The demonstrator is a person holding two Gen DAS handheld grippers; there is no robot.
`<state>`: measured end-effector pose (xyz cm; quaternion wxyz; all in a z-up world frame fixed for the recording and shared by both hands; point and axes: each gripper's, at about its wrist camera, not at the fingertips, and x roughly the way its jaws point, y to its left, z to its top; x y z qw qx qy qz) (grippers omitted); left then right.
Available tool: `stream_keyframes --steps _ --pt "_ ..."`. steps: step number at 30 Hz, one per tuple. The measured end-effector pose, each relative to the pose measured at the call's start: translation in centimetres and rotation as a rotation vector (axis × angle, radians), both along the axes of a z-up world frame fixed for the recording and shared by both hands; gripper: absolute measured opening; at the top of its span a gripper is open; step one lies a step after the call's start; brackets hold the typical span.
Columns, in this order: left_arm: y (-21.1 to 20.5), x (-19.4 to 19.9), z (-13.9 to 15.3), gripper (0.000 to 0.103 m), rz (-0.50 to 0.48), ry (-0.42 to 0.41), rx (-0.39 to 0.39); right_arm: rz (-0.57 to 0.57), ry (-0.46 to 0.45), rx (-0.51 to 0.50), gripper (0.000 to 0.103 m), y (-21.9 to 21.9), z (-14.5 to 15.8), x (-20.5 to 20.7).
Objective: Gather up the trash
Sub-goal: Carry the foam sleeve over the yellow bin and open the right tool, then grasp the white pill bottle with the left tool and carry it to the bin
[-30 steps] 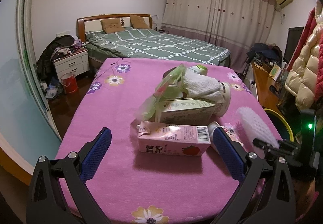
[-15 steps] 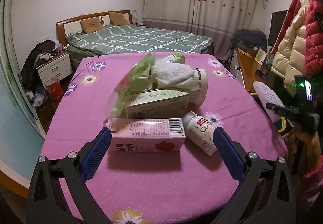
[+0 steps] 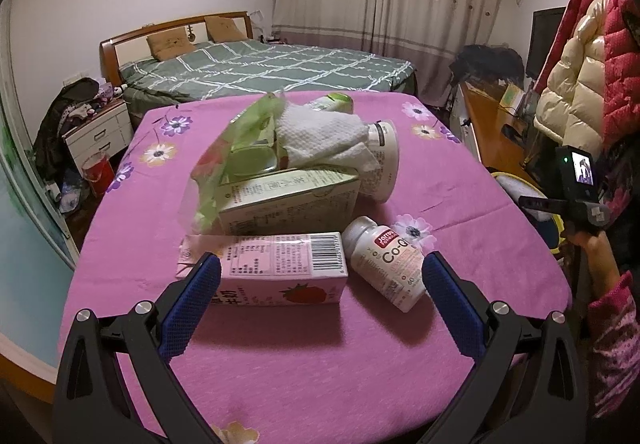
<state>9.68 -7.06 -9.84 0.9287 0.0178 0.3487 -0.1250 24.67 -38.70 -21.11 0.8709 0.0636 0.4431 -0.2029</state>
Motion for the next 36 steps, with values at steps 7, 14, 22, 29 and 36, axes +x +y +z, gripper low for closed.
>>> stream_keyframes --steps 7,14,22,29,36 --pt "-1.0 0.0 -0.4 0.099 -0.053 0.005 -0.006 -0.022 -0.026 -0.01 0.067 -0.6 0.6 -0.8" --pt "-2.8 -0.4 -0.9 0.099 -0.225 0.05 -0.087 -0.009 -0.055 -0.023 0.07 0.9 1.9 -1.5" --pt "-6.7 0.0 -3.3 0.091 -0.393 0.145 -0.108 0.01 -0.091 -0.016 0.071 1.8 3.0 -1.8" --pt "-8.9 2.2 -5.2 0.091 -0.413 0.189 -0.156 -0.002 -0.11 -0.008 0.073 1.4 3.4 -2.6" --pt "-8.3 3.0 -3.7 0.091 -0.293 0.103 -0.059 -0.008 -0.119 -0.004 0.074 1.0 3.4 -3.1"
